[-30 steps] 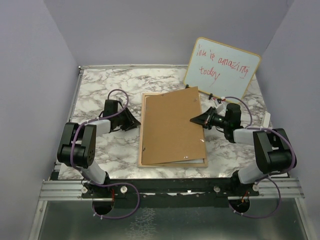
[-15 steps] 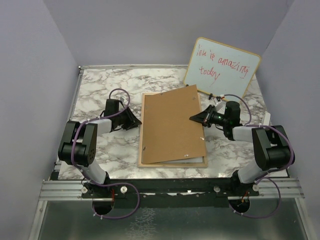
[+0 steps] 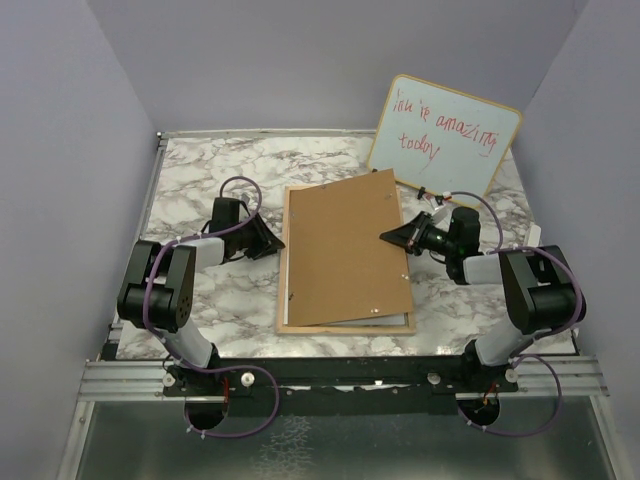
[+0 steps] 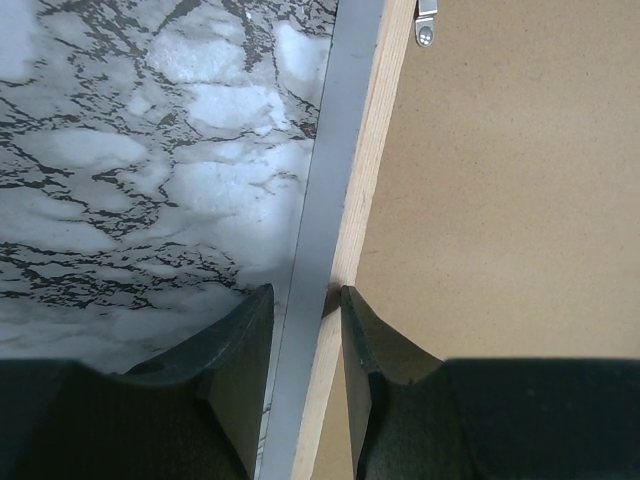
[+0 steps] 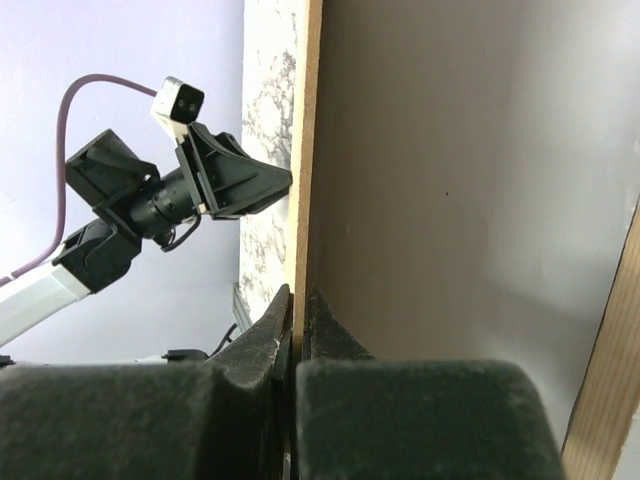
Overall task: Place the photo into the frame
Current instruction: Turn over the photo frame item on the photo frame.
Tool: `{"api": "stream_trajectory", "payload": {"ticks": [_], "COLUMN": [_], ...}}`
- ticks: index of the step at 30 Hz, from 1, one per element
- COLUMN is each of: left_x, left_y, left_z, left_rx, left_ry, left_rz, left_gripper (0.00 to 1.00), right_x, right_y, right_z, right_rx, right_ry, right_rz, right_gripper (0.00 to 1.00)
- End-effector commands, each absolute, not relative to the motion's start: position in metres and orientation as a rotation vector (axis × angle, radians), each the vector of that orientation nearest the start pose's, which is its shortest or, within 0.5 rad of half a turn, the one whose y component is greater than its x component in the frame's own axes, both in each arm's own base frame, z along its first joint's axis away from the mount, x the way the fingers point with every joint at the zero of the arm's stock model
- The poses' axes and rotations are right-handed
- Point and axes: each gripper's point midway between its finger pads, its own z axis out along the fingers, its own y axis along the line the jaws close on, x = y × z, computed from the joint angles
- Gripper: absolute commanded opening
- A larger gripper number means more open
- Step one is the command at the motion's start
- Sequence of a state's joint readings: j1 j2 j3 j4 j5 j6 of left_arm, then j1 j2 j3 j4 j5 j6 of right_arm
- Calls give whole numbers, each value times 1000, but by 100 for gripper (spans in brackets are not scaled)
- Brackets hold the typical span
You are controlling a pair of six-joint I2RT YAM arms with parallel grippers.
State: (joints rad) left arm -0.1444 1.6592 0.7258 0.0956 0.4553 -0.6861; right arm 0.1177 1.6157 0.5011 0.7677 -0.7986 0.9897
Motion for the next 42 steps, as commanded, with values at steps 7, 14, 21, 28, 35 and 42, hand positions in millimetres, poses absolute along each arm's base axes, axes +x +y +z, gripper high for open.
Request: {"api": "stream_trajectory", "payload": {"ticks": [7,14,21,28,35,42], "left_x": [323,325,326,332,334,334], "left_y": [-149,-154,-155,-146,-141,-139], "left_z": [0,0,0,2,-1,-2], "left_rx": [-470,-481,-486,-492,-485,-477], "left_ry": [2579,2571,2570,2558,2573,2577], "left_rz": [-835,-862,-867,-780,-729,-718], "left_gripper": [35,29,23,20,20,20], "right_x": [322,313,309,313,314,307], "right_y": [193,199,202,195,184,180], "right_z": [97,84,75,74,76,68], "right_rx": [254,249,246,271,262,253], "right_ry": [2054,2132,2201,2283,2374,2448], "right_rz": [1507,1504,1473,1354,1212,1171], "right_gripper": [1,2,8,31,48,63]}}
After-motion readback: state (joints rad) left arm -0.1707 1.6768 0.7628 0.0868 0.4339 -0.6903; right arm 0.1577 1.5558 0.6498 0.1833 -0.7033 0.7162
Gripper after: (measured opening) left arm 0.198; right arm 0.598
